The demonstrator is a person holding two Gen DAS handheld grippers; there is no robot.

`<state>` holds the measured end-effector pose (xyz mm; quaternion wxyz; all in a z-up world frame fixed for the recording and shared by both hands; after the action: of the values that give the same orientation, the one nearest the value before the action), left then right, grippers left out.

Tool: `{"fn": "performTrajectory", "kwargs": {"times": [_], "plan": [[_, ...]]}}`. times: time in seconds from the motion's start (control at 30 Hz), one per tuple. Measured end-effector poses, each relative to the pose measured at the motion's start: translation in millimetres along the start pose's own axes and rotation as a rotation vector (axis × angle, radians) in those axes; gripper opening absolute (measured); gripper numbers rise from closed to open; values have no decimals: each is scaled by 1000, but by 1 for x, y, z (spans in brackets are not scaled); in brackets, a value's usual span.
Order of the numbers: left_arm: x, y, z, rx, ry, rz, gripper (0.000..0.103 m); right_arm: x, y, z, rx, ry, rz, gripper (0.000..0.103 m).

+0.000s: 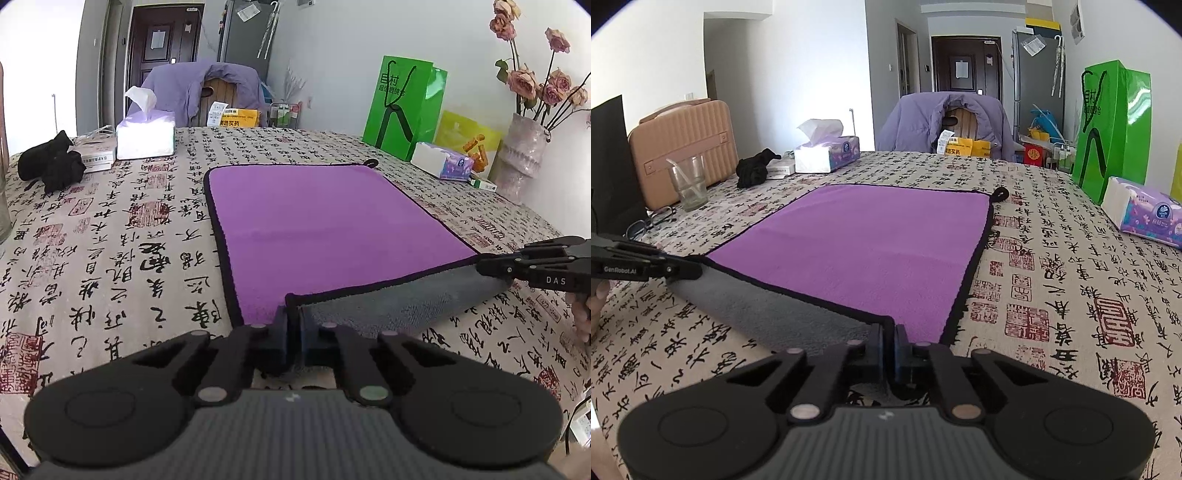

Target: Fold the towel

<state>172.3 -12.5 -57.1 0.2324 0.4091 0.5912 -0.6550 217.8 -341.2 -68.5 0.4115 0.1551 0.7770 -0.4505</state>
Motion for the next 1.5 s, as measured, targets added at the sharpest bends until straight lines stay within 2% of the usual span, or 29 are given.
{"fn": "performTrajectory", "kwargs": {"times": [0.77,1.5], "plan": [[-26,-15,6,-58,72,40,6,-22,-16,-6,17,-7,54,4],[-56,-5,-5,-77,122,58,6,-55,-6,-4,27,-36,64,4]]}}
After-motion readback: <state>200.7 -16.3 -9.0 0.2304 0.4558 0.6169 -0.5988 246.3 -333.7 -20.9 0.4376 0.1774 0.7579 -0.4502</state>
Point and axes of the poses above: each gripper's, at about its wrist camera, not at the fingertips, and y roughly the way its jaws point, z to its right, x to its underside, the point moved 2 cm from there along y, roughly the way its jaws point, and after that the axes turned 12 degrees about y, right-handed, at the moved point
